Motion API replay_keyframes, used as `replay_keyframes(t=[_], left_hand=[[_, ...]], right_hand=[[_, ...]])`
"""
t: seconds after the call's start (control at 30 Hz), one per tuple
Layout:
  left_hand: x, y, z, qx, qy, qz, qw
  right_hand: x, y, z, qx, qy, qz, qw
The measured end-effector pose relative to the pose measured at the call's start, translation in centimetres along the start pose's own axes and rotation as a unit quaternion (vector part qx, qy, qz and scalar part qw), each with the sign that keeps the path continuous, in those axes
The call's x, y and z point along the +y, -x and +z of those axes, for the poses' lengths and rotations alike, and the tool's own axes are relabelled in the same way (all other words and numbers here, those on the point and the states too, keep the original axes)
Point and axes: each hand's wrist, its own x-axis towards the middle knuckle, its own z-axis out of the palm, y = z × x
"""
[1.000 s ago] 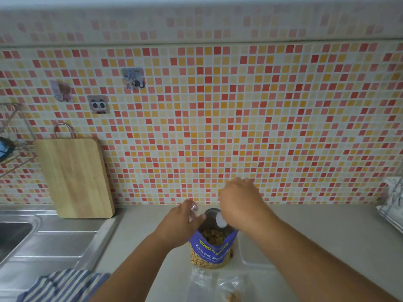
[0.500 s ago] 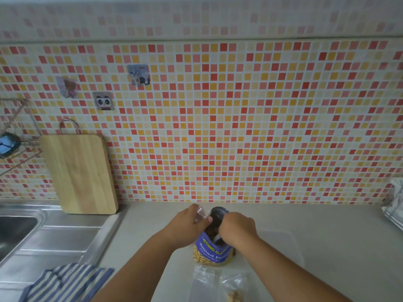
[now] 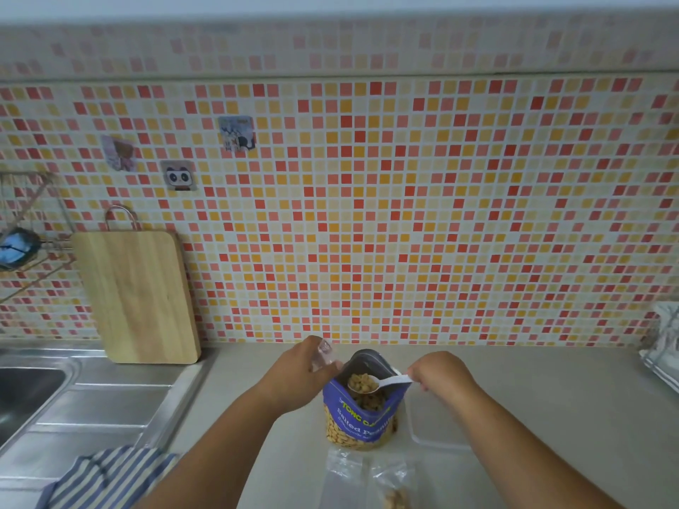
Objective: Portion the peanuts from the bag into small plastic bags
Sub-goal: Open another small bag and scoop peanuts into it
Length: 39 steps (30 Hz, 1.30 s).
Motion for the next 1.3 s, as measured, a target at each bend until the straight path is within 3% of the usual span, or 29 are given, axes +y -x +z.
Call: replay_keyframes(t=[0.3, 0.53, 0.77, 0.93, 1.03, 1.1, 1.2, 1.3], left_hand=[[0.8, 0.3, 0.4, -0.004, -0.153, 0.072, 0.986], [2.1, 0.0, 1.0, -0.005, -0.171, 0.098, 0.980], [3.5, -0.9, 2.7, 0.013, -0.154, 0.098, 0.983], [4.0, -1.3, 3.2, 0.026, 0.003, 0.050, 0.998], [3.8, -1.4, 3.1, 0.032, 0.071, 0.026, 0.997], [3.4, -1.2, 2.9, 0.029, 0.115, 0.015, 0.993], [2.8, -0.7, 2.2, 0.031, 0.226, -0.004, 0.974], [2.3, 0.1, 1.3, 0.015, 0.420, -0.040, 0.907]], right_hand=[[0.1, 1.0, -4.3, 0.062, 0.001, 0.019, 0.998], [-1.0, 2.6, -5.4, 0.074, 0.019, 0.004, 0.997], [-3.3, 4.5, -5.3, 0.135, 0.038, -0.155, 0.978], [-3.9, 9.4, -5.8, 0.245, 0.158, -0.339, 0.894], [-3.5, 11.5, -7.1, 0.339, 0.227, -0.371, 0.834], [-2.8, 12.1, -8.0, 0.397, 0.210, -0.359, 0.818], [-1.5, 11.6, -8.0, 0.416, 0.170, -0.305, 0.839], [-0.8, 9.6, -4.9, 0.298, 0.219, -0.273, 0.888]])
